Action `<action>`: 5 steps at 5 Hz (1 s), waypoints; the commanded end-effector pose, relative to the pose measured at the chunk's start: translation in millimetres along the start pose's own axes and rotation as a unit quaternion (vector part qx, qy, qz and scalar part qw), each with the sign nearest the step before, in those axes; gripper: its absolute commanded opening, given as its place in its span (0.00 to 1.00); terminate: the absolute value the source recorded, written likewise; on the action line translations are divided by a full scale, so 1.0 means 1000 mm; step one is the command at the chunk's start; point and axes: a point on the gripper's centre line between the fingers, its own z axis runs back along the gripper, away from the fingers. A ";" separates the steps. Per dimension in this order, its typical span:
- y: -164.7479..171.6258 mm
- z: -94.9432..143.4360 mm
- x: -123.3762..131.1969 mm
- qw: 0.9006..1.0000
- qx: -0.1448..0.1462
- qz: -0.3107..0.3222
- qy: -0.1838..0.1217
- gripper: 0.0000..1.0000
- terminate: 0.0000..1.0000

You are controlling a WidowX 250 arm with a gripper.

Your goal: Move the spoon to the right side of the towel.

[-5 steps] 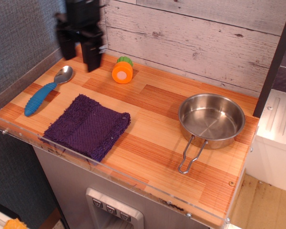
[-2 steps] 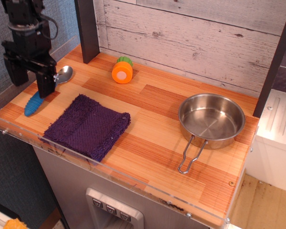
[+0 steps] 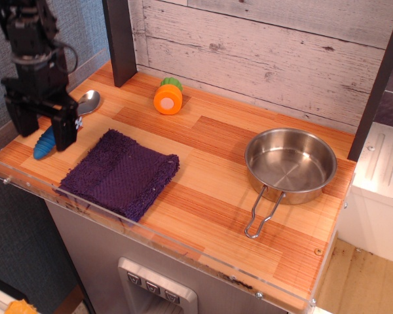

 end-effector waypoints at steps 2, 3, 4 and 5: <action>0.017 -0.011 0.009 1.000 0.013 -0.004 -0.015 1.00 0.00; 0.013 -0.016 0.015 1.000 -0.001 -0.016 -0.025 0.00 0.00; 0.016 -0.010 0.014 0.999 -0.008 -0.012 -0.039 0.00 0.00; 0.010 0.020 0.012 0.998 -0.021 -0.023 -0.060 0.00 0.00</action>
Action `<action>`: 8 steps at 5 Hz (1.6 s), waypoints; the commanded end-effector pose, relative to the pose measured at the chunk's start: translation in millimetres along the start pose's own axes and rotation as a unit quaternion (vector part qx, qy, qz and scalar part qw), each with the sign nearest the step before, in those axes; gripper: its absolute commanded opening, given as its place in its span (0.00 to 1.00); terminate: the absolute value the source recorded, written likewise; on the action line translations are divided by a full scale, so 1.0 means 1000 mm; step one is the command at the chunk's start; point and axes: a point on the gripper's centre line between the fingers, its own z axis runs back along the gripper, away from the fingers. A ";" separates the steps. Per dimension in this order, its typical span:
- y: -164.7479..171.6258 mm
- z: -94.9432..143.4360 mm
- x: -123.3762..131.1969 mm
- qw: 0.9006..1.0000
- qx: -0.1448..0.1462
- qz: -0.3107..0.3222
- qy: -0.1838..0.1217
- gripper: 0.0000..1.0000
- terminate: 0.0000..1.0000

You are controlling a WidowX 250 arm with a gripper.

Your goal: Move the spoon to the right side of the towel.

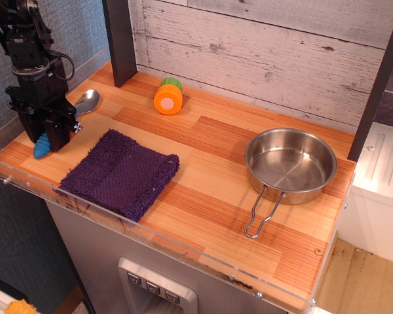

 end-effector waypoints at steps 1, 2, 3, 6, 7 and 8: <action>-0.021 0.088 -0.006 0.997 0.003 -0.037 -0.067 0.00 0.00; -0.058 0.124 -0.009 0.995 -0.001 -0.067 -0.079 0.00 0.00; -0.107 0.133 -0.011 0.988 -0.012 -0.133 -0.071 0.00 0.00; -0.216 0.075 -0.001 0.994 -0.059 -0.090 -0.016 0.00 0.00; -0.224 0.061 -0.001 0.995 -0.070 -0.064 -0.010 0.00 0.00; -0.224 0.052 0.001 0.996 -0.069 -0.059 -0.005 0.00 0.00</action>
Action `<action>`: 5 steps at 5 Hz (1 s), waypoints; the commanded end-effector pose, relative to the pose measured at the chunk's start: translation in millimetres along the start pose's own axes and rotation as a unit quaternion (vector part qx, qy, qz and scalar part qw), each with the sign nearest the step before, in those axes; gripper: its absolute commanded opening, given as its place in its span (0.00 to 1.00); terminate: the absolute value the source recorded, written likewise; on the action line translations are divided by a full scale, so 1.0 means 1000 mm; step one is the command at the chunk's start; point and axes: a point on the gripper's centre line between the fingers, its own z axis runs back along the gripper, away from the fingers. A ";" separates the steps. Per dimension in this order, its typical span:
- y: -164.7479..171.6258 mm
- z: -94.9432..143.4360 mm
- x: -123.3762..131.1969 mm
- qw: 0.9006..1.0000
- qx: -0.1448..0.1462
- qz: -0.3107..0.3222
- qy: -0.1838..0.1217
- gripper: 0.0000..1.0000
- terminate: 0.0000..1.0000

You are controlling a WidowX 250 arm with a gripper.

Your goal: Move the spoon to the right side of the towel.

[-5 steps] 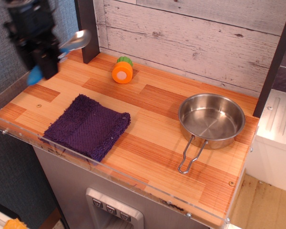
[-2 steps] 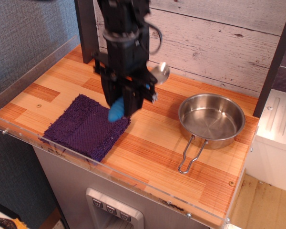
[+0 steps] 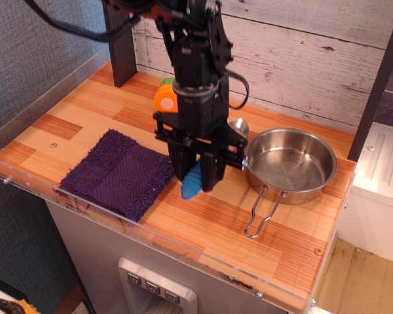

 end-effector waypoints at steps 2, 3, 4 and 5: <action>0.003 -0.020 -0.005 1.000 0.011 0.011 0.026 0.00 0.00; 0.006 -0.018 -0.006 0.999 0.007 0.018 0.035 1.00 0.00; -0.002 0.005 -0.004 1.000 0.008 0.003 0.010 1.00 0.00; 0.003 0.056 -0.020 0.998 0.019 0.008 -0.051 1.00 0.00</action>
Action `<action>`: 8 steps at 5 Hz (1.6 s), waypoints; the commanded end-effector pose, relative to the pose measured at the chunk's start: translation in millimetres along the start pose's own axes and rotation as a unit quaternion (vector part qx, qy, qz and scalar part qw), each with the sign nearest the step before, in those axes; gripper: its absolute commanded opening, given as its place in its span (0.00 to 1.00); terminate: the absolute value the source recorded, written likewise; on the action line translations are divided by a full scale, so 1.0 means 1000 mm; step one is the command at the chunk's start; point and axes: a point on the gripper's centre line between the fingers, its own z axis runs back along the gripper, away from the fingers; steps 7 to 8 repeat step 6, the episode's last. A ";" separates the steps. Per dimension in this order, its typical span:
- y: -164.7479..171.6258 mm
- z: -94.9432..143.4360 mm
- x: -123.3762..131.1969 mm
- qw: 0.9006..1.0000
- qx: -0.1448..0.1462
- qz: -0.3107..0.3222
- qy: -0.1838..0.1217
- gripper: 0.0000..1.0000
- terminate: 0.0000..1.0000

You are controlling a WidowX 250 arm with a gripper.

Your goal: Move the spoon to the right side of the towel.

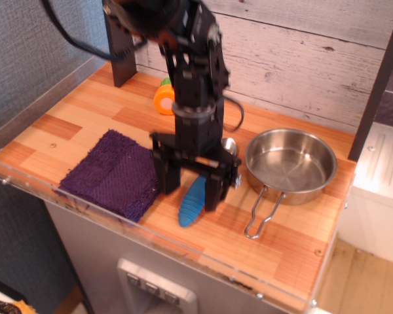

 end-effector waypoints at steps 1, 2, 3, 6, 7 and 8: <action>0.017 0.103 -0.031 0.991 0.047 -0.004 -0.123 1.00 0.00; 0.035 0.105 -0.022 0.992 0.047 0.005 -0.115 1.00 0.00; 0.038 0.102 -0.017 0.993 0.041 -0.001 -0.113 1.00 0.00; 0.041 0.102 -0.018 0.993 0.025 -0.014 -0.112 1.00 1.00; 0.041 0.102 -0.018 0.993 0.025 -0.014 -0.112 1.00 1.00; 0.041 0.102 -0.018 0.993 0.025 -0.014 -0.112 1.00 1.00</action>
